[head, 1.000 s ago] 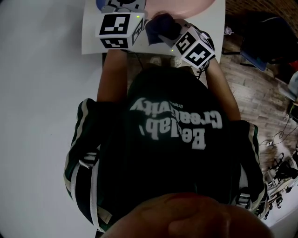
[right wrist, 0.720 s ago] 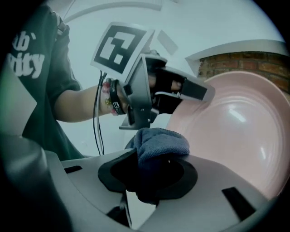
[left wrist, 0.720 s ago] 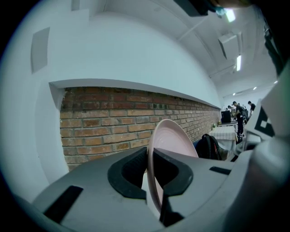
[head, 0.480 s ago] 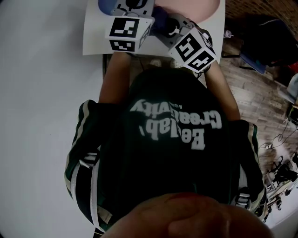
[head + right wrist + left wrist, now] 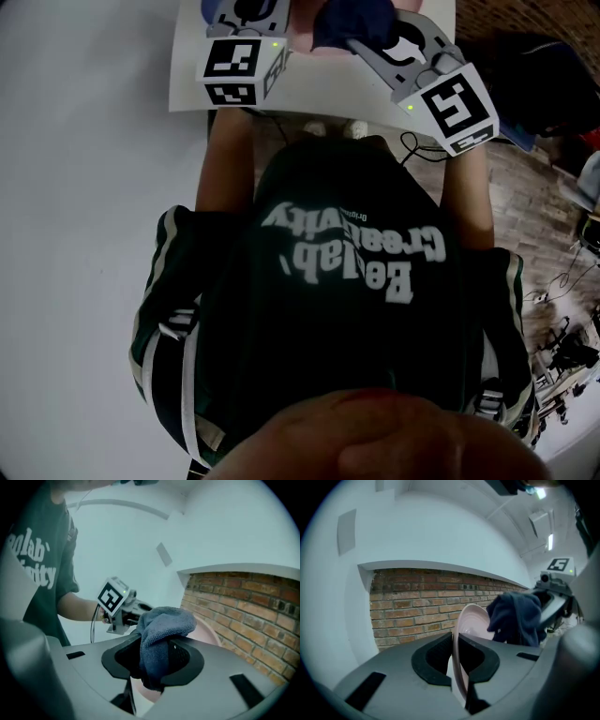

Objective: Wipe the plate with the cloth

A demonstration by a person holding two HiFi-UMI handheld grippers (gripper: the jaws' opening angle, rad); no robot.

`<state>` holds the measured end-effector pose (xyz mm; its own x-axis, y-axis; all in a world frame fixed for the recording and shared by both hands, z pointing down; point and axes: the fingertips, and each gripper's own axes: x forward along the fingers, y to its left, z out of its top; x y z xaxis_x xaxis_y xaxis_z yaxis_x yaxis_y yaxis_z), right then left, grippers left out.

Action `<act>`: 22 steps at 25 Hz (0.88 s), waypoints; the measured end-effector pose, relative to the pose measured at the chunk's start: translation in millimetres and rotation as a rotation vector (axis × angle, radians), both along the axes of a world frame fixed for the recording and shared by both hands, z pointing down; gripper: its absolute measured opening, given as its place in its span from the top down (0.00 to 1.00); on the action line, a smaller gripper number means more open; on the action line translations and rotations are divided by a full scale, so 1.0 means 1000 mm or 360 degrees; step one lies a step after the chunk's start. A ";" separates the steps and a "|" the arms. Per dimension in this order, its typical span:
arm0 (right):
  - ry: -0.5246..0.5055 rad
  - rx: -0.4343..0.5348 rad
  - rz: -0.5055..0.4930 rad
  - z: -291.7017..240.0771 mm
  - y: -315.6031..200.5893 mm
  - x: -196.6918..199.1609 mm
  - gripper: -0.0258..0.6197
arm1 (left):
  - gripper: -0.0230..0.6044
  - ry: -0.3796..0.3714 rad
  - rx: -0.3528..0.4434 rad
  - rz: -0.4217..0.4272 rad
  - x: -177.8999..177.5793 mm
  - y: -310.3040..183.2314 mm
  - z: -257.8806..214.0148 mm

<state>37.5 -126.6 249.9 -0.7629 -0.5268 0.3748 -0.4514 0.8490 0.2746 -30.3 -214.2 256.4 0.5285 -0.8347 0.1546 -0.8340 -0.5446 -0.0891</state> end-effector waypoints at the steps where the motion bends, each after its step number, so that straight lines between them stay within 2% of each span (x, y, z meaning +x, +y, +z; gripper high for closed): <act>1: -0.0035 0.0030 0.0037 -0.015 -0.006 0.006 0.78 | 0.94 -0.0004 -0.0003 0.0001 -0.003 0.000 0.001; 3: -0.0070 0.0097 0.0111 -0.039 -0.011 0.010 0.78 | 0.94 -0.0008 -0.0002 0.0011 -0.009 0.006 0.006; 7: -0.0001 0.0252 0.0155 -0.061 -0.019 0.011 0.78 | 0.94 -0.0014 -0.0010 0.0056 -0.006 0.020 0.016; 11: -0.0039 0.0309 0.0137 -0.054 -0.024 -0.019 0.78 | 0.94 -0.0005 -0.0013 0.0089 -0.001 0.023 0.013; 14: 0.0011 0.0258 0.0100 -0.027 -0.021 -0.039 0.78 | 0.94 0.0018 0.0005 0.0101 -0.002 0.024 0.006; 19: 0.0132 0.0091 0.0019 0.023 -0.017 -0.061 0.78 | 0.94 0.0099 0.0014 0.0108 -0.012 0.018 -0.007; 22: 0.0271 -0.0016 -0.0050 0.058 -0.010 -0.067 0.78 | 0.94 0.0173 0.0010 0.0100 -0.021 0.011 -0.013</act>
<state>-29.9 -136.3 308.0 -0.7040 -0.4993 0.5051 -0.3725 0.8651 0.3361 -51.5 -203.5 243.9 0.5931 -0.8003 0.0886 -0.8032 -0.5957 -0.0038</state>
